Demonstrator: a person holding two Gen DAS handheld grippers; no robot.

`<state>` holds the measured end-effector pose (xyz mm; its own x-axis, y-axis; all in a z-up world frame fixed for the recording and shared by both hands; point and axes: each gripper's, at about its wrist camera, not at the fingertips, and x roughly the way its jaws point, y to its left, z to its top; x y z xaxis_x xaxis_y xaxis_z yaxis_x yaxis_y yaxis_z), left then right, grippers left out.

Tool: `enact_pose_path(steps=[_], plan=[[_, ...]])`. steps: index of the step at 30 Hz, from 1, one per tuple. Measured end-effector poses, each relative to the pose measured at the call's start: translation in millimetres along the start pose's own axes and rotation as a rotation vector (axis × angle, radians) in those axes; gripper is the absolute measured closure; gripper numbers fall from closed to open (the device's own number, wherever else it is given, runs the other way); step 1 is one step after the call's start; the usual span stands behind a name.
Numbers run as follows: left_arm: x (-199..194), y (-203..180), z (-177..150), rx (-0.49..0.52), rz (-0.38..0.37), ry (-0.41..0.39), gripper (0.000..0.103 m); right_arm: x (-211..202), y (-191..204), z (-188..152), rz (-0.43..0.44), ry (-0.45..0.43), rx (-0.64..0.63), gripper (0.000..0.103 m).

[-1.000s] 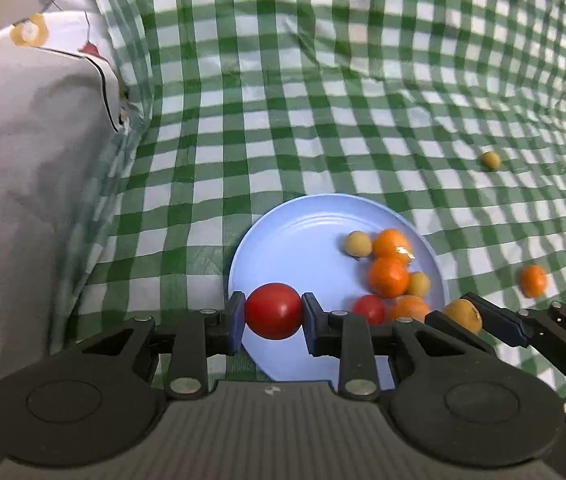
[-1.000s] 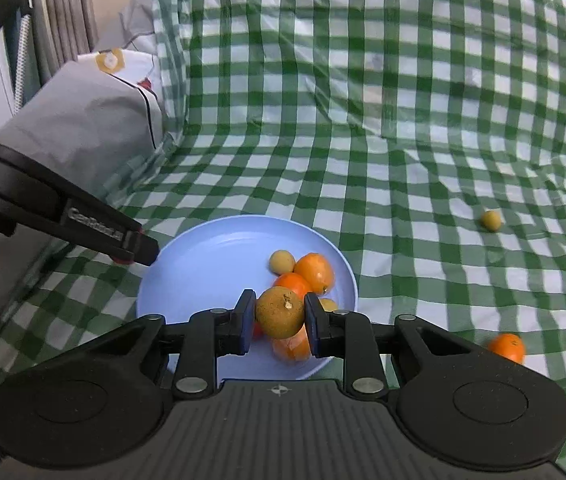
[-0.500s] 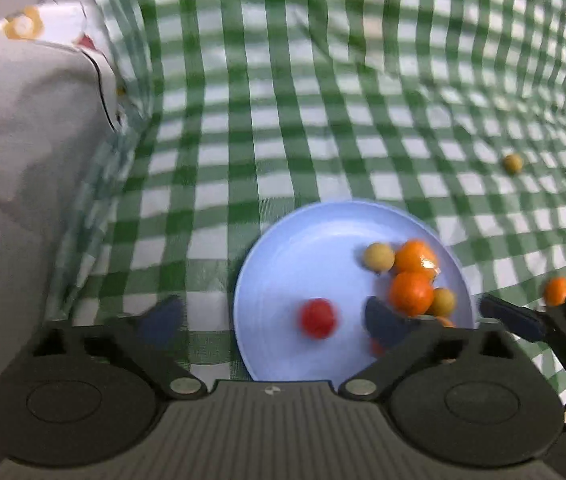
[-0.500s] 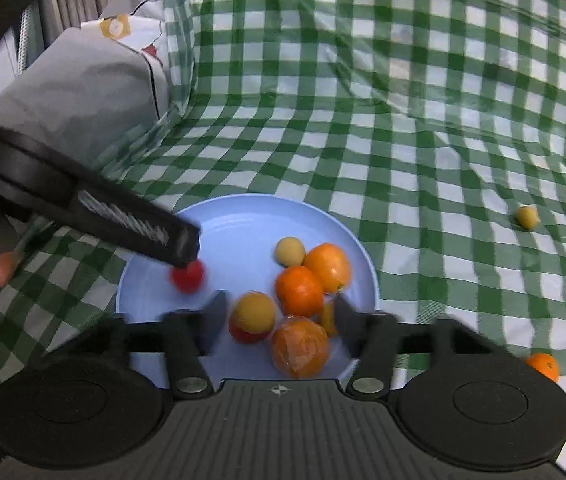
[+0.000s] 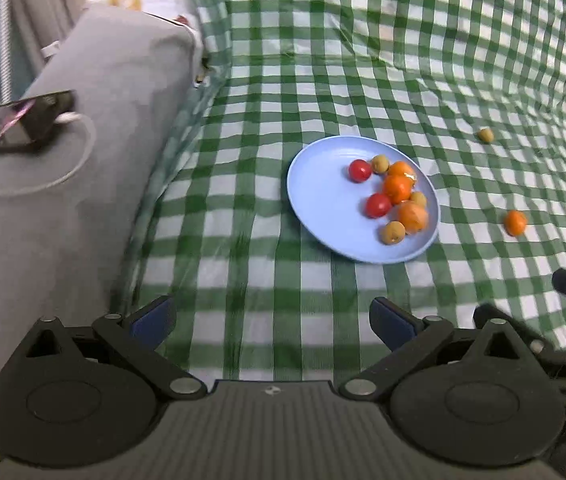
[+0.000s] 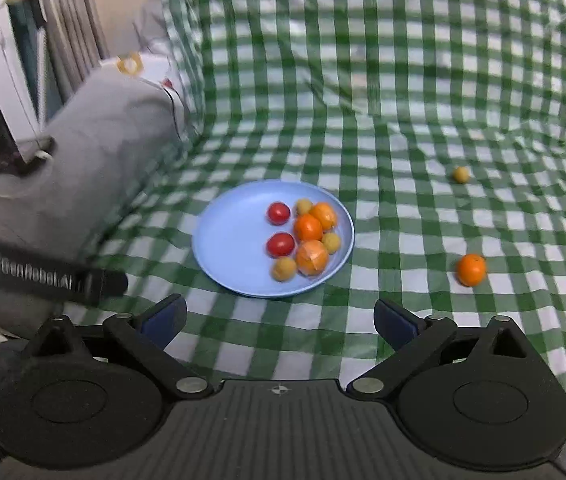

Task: Organize fruits
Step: 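Lift both tools back away from the plate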

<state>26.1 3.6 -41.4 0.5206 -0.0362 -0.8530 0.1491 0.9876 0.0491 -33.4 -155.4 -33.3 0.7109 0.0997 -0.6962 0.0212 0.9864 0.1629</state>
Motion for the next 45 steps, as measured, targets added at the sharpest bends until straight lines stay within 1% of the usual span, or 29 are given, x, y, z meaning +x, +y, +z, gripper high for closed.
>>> enact_pose_path(steps=[4, 7, 12, 16, 18, 28, 45], plan=[[-32, 4, -14, 0.001, 0.014, -0.055, 0.001, -41, 15, -2, -0.004, -0.075, -0.021, 0.001], [-53, 6, -23, -0.006, 0.022, -0.085, 0.0, -65, 25, -9, -0.008, -0.12, -0.035, 0.001], [-87, 12, -35, -0.033, 0.026, -0.156, 0.0, -90, 38, -16, 0.001, -0.137, -0.049, 0.001], [-104, 13, -43, -0.037, 0.027, -0.189, 0.0, -109, 46, -24, 0.006, -0.174, -0.072, 0.001], [-110, 12, -46, -0.038, 0.026, -0.201, 0.0, -115, 49, -28, 0.011, -0.177, -0.083, 0.001], [-120, 9, -54, -0.021, 0.016, -0.221, 0.0, -125, 52, -33, 0.007, -0.202, -0.096, 0.001], [-111, 6, -53, -0.018, 0.018, -0.199, 0.0, -119, 50, -33, 0.005, -0.178, -0.087, 0.001]])
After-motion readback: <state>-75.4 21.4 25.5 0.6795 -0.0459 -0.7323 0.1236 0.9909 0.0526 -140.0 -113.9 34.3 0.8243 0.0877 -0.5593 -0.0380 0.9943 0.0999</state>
